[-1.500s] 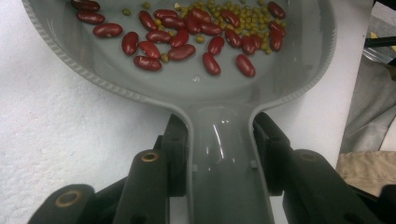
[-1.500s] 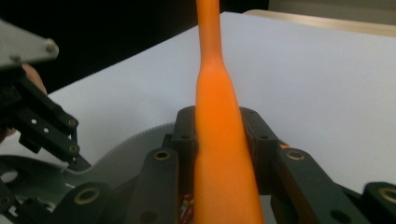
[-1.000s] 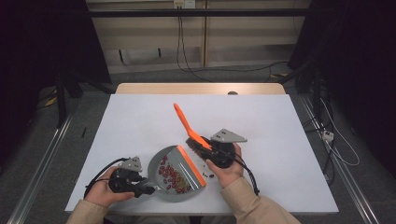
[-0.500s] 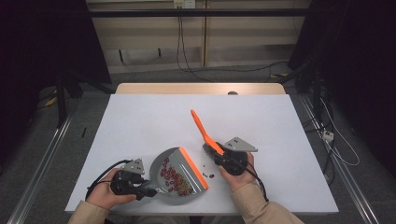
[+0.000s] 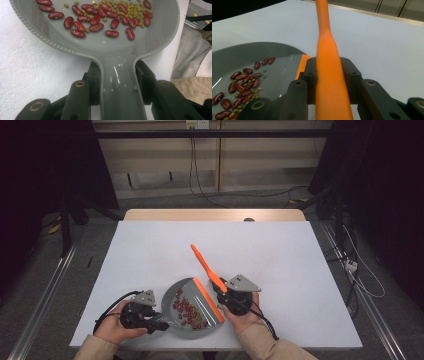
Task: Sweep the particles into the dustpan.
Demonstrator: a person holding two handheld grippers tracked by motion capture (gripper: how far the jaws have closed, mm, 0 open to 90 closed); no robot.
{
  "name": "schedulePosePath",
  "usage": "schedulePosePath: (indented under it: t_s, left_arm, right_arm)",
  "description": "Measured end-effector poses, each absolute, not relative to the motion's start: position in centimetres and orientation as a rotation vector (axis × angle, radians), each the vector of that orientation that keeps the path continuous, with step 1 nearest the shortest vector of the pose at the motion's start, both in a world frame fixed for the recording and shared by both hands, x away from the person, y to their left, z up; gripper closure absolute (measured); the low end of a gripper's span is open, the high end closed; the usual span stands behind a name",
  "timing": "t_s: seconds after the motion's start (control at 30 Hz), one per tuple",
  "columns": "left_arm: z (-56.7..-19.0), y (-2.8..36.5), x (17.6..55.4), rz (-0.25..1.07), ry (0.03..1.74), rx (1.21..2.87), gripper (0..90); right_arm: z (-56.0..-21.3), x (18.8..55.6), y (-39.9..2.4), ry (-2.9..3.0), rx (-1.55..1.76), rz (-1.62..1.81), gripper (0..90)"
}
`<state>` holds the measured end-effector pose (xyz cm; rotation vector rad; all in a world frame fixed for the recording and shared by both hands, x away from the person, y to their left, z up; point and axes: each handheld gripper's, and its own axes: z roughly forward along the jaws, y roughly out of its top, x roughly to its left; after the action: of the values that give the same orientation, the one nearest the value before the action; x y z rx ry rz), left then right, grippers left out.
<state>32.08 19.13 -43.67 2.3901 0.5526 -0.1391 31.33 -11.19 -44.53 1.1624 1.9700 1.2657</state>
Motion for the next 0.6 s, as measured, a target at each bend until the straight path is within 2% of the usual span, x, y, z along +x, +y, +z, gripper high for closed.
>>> schedulePosePath:
  t_s: [0.4,0.6]
  left_arm:
    - [-43.8,19.2,32.2,-0.146,0.553,2.379,63.5]
    - [-43.8,19.2,32.2,-0.146,0.554,2.378,63.4]
  right_arm:
    - [-43.9,32.1,-8.7,1.946,1.188,1.497,70.9]
    - [-42.9,32.6,-9.8,1.912,1.185,1.51,70.9]
